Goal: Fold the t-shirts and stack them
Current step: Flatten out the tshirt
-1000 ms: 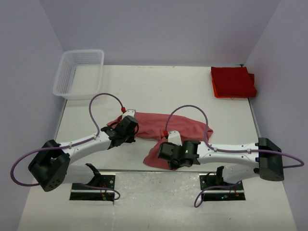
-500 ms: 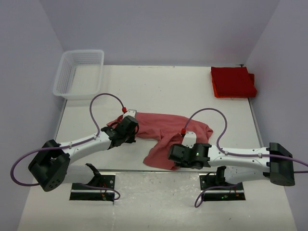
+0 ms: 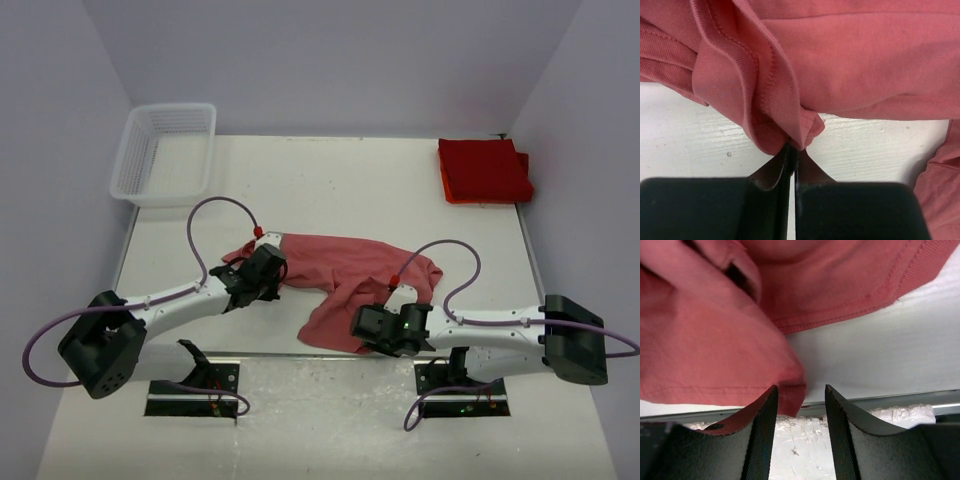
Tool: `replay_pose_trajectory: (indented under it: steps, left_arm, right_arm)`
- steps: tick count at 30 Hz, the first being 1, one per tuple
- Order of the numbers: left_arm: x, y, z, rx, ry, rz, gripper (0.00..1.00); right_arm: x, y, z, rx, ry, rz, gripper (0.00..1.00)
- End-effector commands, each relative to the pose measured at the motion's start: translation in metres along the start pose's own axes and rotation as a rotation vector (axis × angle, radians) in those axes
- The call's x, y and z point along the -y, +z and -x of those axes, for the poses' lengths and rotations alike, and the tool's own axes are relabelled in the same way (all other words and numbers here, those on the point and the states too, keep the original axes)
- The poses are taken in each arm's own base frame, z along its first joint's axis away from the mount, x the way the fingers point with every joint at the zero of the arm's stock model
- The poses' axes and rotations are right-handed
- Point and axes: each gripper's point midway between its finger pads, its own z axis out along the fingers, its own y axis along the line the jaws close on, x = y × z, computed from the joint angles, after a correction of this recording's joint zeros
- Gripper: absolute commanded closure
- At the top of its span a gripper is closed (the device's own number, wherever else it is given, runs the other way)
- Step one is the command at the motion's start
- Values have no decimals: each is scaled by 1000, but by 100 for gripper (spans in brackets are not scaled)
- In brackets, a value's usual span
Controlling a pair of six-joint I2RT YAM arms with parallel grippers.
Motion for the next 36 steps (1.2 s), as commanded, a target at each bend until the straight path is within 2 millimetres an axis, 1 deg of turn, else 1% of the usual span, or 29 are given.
replay_pose_trajectory:
  steps: [1, 2, 3, 5, 8, 10, 12, 27, 31, 36]
  left_arm:
    - [3, -3, 2, 20, 10, -27, 100]
    - [4, -3, 2, 19, 10, -29, 100]
    - [4, -3, 2, 17, 10, -32, 100]
    - [5, -4, 3, 21, 12, -36, 100]
    - [5, -4, 3, 20, 16, -37, 100]
    - [5, -3, 3, 19, 17, -35, 100]
    - [5, -2, 2, 16, 19, -33, 100]
    - [5, -2, 2, 16, 19, -35, 100]
    - [5, -1, 1, 11, 21, -37, 100]
    - [6, 0, -1, 9, 23, -37, 100]
  right_arm:
    - [-2, 3, -2, -6, 136, 6, 56]
    - [1, 6, -6, -18, 139, -1, 56]
    - [-1, 6, -7, -24, 148, 13, 57]
    - [0, 7, -8, -27, 154, 20, 59]
    - [-3, 5, -11, -36, 157, 49, 61]
    - [-7, 4, -12, -42, 150, 71, 66]
    - [-10, 4, -13, -45, 142, 83, 66]
    - [-21, 2, -16, -49, 106, 121, 66]
    - [-25, -1, -14, -36, 86, 132, 65]
    - [-28, -1, -17, -41, 71, 145, 64]
